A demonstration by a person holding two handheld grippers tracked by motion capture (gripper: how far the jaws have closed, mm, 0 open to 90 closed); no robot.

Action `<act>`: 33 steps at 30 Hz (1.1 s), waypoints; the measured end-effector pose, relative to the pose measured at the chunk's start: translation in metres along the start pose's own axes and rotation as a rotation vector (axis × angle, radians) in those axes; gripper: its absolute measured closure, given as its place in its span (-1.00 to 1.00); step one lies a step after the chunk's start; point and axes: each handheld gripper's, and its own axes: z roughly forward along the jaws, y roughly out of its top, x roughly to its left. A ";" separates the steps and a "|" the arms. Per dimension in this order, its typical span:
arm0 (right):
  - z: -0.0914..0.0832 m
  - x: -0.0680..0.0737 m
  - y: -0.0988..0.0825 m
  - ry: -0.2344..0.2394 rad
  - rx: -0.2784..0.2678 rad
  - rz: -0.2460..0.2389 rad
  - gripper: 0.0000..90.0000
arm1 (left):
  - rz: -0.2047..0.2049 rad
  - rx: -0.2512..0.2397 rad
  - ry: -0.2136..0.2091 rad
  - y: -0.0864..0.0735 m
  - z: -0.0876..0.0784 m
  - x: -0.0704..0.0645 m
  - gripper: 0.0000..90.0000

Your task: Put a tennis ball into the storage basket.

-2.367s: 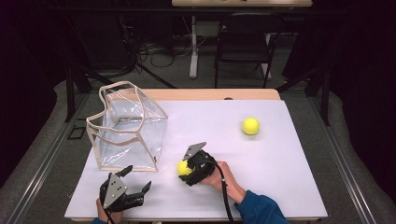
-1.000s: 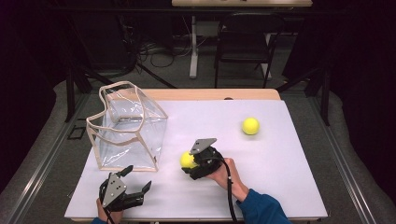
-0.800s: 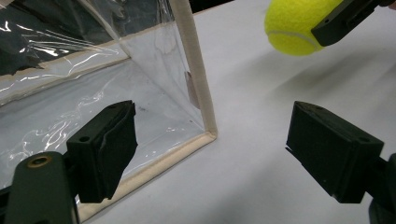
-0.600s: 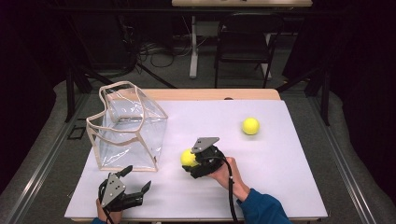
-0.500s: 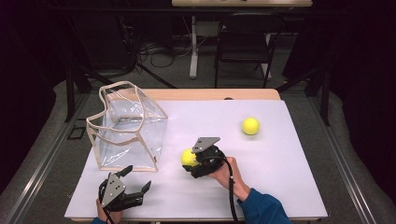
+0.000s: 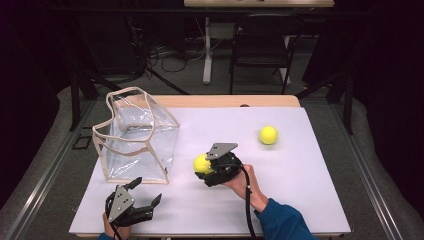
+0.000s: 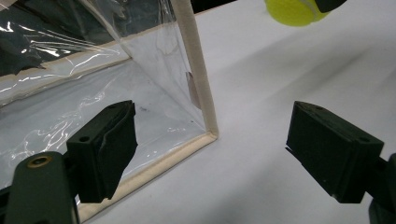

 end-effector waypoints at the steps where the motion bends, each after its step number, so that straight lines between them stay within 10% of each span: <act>1: -0.001 -0.001 0.001 0.000 0.000 0.000 -0.42 | 0.000 0.000 0.001 0.000 0.000 0.000 -0.64; 33: 0.000 -0.020 0.023 -0.008 0.012 -0.006 -0.42 | 0.004 0.003 0.002 0.000 0.000 0.000 -0.64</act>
